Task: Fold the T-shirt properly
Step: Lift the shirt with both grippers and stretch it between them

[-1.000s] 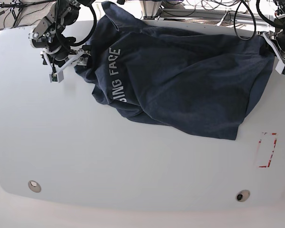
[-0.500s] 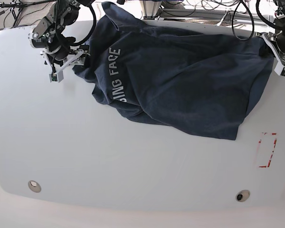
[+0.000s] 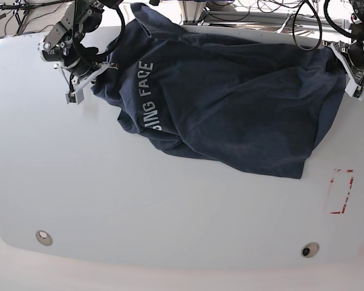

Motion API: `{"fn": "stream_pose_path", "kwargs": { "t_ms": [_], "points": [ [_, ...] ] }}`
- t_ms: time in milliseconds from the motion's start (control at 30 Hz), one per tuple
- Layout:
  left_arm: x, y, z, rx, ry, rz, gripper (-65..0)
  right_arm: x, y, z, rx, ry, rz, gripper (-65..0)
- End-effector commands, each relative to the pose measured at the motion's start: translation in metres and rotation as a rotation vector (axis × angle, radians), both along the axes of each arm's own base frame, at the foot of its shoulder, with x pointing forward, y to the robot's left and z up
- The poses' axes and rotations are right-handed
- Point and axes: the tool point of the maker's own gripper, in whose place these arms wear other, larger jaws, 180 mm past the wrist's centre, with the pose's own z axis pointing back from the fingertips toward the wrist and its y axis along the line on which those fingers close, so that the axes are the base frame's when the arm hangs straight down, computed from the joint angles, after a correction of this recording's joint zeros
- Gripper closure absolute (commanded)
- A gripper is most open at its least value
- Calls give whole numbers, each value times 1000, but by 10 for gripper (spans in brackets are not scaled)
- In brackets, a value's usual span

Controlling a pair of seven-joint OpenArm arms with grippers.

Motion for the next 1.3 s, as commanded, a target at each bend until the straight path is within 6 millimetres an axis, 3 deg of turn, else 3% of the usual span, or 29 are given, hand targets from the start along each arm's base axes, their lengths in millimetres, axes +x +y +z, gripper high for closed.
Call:
{"fn": "stream_pose_path", "kwargs": {
  "t_ms": [0, 200, 400, 567, 700, 1033, 1267],
  "points": [
    [11, 3, 12, 13, -48, -7, 0, 4, -4, 7, -19, -25, 0, 0],
    [13, 3, 13, 13, -55, -6, 0, -1, -11, 19, -64, -40, 0, 0],
    [22, 3, 19, 10, -89, -9, 0, 1, -19, 43, -135, -91, 6, 0],
    [26, 6, 25, 14, -115, 6, 0, 2, -21, 45, -144, -96, 4, 0],
    [44, 8, 39, 5, -185, 17, 0, 6, -26, 49, -161, -108, 11, 0],
    [91, 10, 80, -6, -365, 31, 0, 39, -36, 70, -191, -193, 11, 0],
    [126, 14, 117, 19, -499, 44, 0, 78, -56, 97, -241, -281, 6, 0]
  ]
}}
